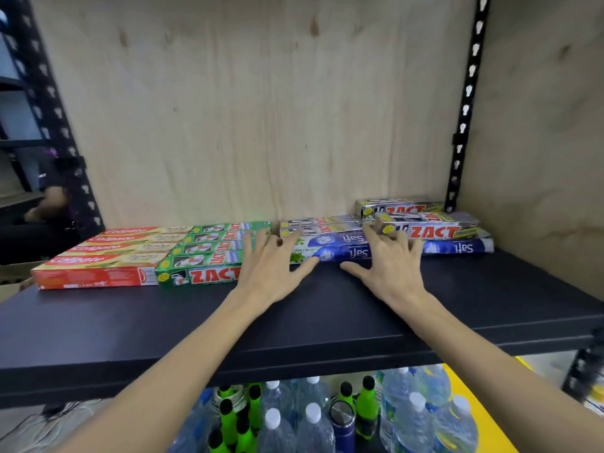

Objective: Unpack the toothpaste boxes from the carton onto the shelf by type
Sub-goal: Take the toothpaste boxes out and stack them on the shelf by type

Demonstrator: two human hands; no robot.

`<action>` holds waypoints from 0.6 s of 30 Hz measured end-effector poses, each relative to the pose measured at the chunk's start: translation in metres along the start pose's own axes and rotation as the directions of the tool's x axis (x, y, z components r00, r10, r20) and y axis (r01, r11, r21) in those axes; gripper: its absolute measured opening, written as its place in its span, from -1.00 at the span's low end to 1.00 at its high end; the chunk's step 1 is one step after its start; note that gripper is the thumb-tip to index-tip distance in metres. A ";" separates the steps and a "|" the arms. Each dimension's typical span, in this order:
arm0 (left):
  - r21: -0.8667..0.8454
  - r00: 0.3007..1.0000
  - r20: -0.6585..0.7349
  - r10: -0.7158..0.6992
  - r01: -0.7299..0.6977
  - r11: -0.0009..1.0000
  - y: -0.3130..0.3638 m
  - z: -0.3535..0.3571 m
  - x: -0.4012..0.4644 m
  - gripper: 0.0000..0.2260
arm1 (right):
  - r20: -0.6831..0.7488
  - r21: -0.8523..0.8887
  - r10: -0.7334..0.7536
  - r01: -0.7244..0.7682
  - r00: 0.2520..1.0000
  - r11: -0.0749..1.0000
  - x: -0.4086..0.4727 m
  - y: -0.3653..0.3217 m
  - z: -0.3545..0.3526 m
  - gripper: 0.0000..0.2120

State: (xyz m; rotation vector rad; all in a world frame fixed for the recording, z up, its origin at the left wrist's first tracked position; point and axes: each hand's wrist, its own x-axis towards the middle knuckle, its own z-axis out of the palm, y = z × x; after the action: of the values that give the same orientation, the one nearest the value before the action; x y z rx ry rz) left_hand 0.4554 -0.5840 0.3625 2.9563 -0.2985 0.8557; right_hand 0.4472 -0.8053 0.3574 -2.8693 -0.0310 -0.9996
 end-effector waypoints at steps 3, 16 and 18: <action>0.012 1.000 0.021 -0.014 0.014 1.000 -0.002 0.008 0.004 -0.34 | 0.041 0.056 -0.050 0.047 0.998 0.997 0.007 0.006 0.005 -0.21; 0.005 0.991 -0.104 0.080 -0.080 0.997 -0.006 -0.006 -0.008 -0.43 | 0.066 0.006 -0.226 0.226 0.972 0.974 0.000 0.021 -0.005 -0.22; 0.012 0.986 -0.124 0.116 -0.115 0.993 -0.005 -0.011 -0.015 -0.46 | 0.043 0.030 -0.228 0.226 0.973 0.974 -0.006 0.023 -0.012 -0.21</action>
State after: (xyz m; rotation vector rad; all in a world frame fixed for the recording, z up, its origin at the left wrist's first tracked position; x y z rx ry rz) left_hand 0.4383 -0.5756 0.3641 2.8971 -0.4656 1.0498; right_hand 0.4361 -0.8296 0.3604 -2.9141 -0.3808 -0.9603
